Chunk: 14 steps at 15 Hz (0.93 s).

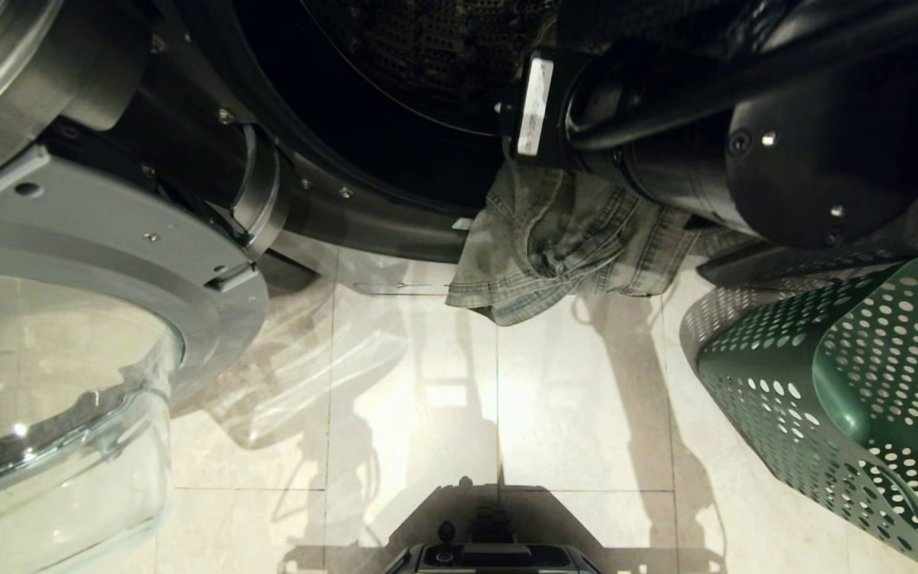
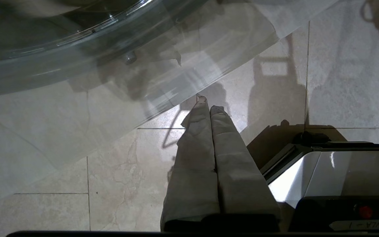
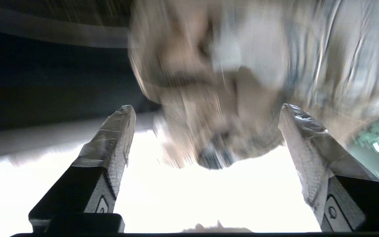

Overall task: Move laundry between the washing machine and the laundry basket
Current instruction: Pick a cloth and place it into the basket

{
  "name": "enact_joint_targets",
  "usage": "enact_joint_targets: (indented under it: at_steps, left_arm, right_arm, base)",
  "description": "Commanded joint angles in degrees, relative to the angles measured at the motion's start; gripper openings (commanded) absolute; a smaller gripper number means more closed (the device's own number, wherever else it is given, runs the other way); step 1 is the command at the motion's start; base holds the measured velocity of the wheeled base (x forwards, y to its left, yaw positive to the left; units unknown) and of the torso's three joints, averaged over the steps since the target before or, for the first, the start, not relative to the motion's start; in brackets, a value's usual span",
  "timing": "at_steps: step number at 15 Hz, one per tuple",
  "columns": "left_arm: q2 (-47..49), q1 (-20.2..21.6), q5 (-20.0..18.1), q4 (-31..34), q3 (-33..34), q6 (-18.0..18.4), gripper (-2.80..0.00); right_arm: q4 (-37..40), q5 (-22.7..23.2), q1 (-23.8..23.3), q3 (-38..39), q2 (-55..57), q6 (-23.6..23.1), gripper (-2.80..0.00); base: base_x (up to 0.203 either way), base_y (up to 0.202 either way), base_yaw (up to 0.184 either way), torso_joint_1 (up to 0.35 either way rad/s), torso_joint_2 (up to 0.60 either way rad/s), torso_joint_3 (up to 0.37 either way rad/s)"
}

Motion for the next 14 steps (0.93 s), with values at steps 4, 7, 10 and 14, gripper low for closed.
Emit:
enact_joint_targets:
  at_steps: [4,7,10,14]
  left_arm:
    - [-0.10,0.02,0.00,-0.01,0.00,0.02,-2.80]
    - [-0.10,0.02,0.00,-0.01,0.09,0.02,-2.80]
    - [-0.10,0.02,0.00,-0.01,0.00,0.02,-2.80]
    - [-0.10,0.02,0.00,-0.01,0.00,0.02,-2.80]
  right_arm:
    - [25.65,4.96,0.06,3.74,-3.74,16.60,0.00]
    - [30.16,15.39,-3.32,5.35,-6.01,25.52,0.00]
    - [30.15,16.87,-9.52,7.91,-2.89,30.88,0.00]
    - [29.60,17.17,-8.75,9.18,0.03,32.81,0.00]
  base:
    - [0.000,0.000,0.000,0.000,0.00,0.000]
    - [0.000,0.000,0.000,0.000,0.00,0.000]
    - [0.000,0.000,0.000,0.000,0.00,0.000]
    - [0.000,0.000,0.000,0.000,0.00,0.000]
